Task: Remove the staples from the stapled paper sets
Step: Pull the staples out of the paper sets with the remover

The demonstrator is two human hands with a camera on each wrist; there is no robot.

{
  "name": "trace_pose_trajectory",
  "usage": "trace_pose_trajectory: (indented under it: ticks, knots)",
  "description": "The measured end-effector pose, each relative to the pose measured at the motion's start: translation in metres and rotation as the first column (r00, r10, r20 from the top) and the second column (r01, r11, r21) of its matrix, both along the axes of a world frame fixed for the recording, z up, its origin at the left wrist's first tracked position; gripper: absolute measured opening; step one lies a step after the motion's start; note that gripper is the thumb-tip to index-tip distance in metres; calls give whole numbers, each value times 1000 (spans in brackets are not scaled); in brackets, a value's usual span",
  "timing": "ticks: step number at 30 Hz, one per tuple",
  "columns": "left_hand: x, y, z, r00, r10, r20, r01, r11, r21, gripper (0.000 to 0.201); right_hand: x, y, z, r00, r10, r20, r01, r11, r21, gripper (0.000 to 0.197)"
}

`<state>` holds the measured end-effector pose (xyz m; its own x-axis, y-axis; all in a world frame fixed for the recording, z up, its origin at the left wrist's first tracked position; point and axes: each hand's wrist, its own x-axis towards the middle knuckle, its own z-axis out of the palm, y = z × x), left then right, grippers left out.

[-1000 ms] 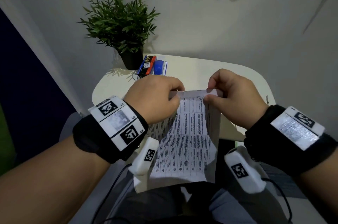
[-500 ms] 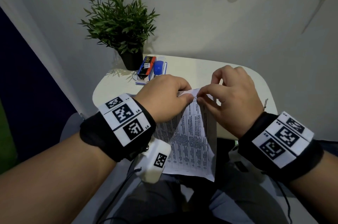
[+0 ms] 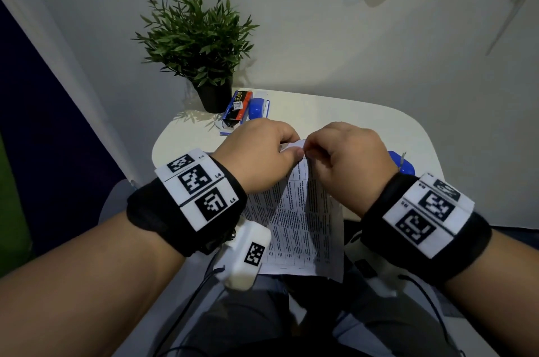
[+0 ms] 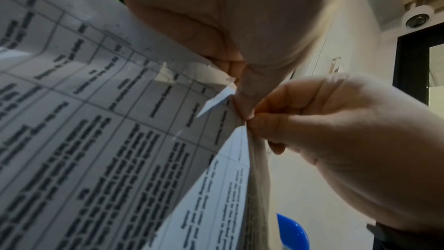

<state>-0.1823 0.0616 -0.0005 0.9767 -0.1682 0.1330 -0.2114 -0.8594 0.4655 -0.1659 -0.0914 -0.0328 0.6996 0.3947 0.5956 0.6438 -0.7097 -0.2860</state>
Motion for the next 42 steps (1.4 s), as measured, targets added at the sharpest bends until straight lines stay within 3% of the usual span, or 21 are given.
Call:
trace_pose_trajectory:
  ticks: [6, 8, 14, 16, 18, 21, 23, 26, 28, 30, 33, 37, 42]
  knots:
    - [-2, 10, 4, 998, -33, -48, 28, 995, -99, 7, 0, 3, 0, 950, 92, -299, 3, 953, 302, 16]
    - [-2, 14, 5, 998, -44, -46, 37, 989, -141, 8, 0, 7, -1, 932, 147, -331, -1, 915, 402, 11]
    - [-2, 28, 9, 993, -57, -106, 17, 937, -349, 11, 2, 17, 0, 870, 330, -365, -43, 789, 612, 25]
    - [-2, 34, 8, 992, -40, -118, -5, 935, -355, 9, 6, 19, 0, 902, 299, -311, -81, 826, 558, 21]
    - [-2, 39, 4, 994, -7, -107, -27, 951, -309, 8, 9, 23, 2, 969, 218, -118, -166, 923, 347, 5]
    - [-2, 44, 0, 995, 56, -84, -73, 974, -216, 14, 9, 34, 2, 977, 178, 117, -180, 984, 8, 26]
    - [-1, 44, -1, 994, 74, -76, -83, 988, -128, 18, 8, 42, 2, 977, 166, 136, -149, 981, -124, 27]
    - [-1, 45, 1, 993, 86, -76, -90, 995, -51, 18, 7, 51, 4, 989, 103, 104, -76, 968, -238, 4]
    - [0, 47, 1, 994, 78, -83, -81, 996, -32, 22, 5, 57, 3, 997, 60, 45, -44, 954, -297, 21]
    - [1, 49, 0, 994, 75, -85, -76, 997, -12, 25, 4, 64, 3, 1000, 14, 13, -8, 944, -330, 32]
    - [1, 53, -3, 993, 83, -81, -83, 997, 1, 23, 7, 73, -3, 1000, 10, -27, -18, 945, -326, 33]
    - [2, 63, -4, 990, 95, -108, -105, 991, -87, 22, 11, 77, -7, 994, 108, -23, -111, 972, -209, 7]
    - [0, 80, -4, 980, 109, -165, -142, 968, -205, 14, 10, 81, -8, 974, 224, 7, -223, 972, -68, 29]
